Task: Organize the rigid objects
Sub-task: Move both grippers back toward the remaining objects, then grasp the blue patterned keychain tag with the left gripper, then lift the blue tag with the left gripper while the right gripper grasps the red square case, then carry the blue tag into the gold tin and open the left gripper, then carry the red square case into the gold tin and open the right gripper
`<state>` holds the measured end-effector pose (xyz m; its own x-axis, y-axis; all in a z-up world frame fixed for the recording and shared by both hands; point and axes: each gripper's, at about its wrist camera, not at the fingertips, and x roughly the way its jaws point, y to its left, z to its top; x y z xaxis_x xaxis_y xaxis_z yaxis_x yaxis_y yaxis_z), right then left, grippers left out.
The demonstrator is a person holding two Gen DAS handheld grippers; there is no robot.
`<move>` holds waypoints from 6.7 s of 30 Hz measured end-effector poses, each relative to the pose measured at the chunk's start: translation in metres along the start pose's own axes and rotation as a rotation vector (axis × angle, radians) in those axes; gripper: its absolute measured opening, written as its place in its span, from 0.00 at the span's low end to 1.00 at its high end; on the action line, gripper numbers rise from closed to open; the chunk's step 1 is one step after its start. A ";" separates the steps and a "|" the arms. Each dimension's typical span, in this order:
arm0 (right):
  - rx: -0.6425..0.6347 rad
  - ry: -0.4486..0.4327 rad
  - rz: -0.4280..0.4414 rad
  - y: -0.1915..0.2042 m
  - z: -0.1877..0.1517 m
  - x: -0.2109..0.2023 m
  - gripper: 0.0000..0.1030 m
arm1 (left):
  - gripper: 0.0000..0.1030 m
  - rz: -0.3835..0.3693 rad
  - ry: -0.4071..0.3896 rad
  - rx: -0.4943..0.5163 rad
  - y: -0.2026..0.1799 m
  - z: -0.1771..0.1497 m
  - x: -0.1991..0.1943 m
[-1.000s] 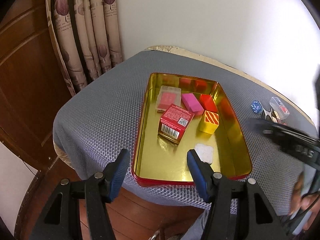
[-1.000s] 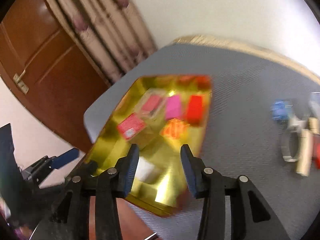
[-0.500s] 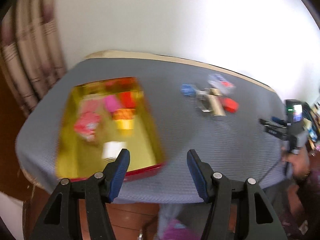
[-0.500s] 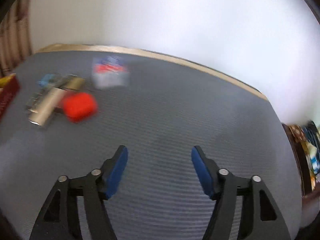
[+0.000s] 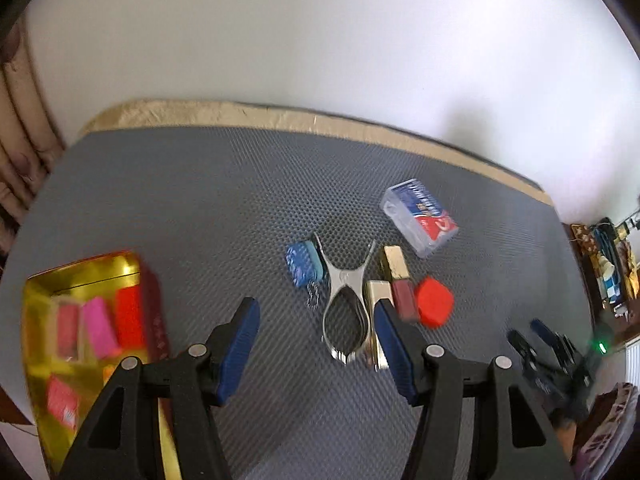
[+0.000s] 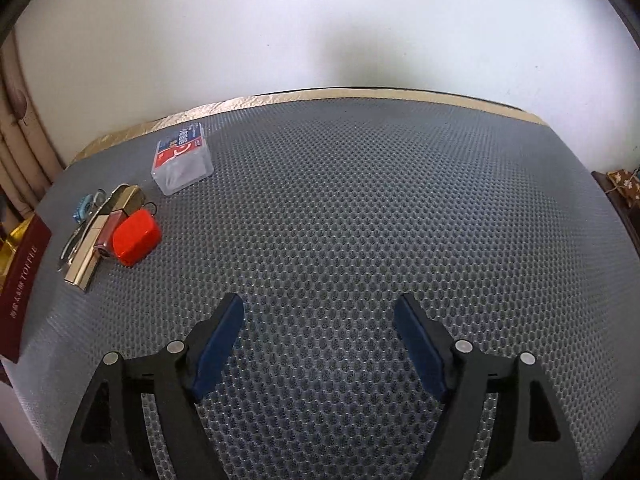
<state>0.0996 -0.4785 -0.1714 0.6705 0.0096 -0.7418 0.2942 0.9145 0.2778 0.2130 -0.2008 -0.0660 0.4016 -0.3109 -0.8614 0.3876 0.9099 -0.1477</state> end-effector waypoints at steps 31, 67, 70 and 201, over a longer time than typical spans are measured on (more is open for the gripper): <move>-0.019 0.020 0.032 0.009 0.001 0.014 0.86 | 0.59 0.050 0.191 -0.002 0.047 0.032 0.103; -0.056 0.038 0.027 0.013 0.002 0.019 0.94 | 0.42 0.031 0.148 -0.150 0.082 0.047 0.102; -0.057 0.038 0.025 0.013 0.002 0.019 0.94 | 0.42 0.029 0.109 -0.136 0.074 0.028 0.074; -0.614 0.233 0.591 0.531 0.035 0.059 0.44 | 0.49 0.421 -0.114 -0.695 0.230 -0.200 -0.110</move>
<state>0.3194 -0.0064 -0.0461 0.4221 0.5704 -0.7046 -0.5192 0.7892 0.3279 0.0921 0.0975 -0.1019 0.4955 0.1024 -0.8626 -0.4021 0.9073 -0.1232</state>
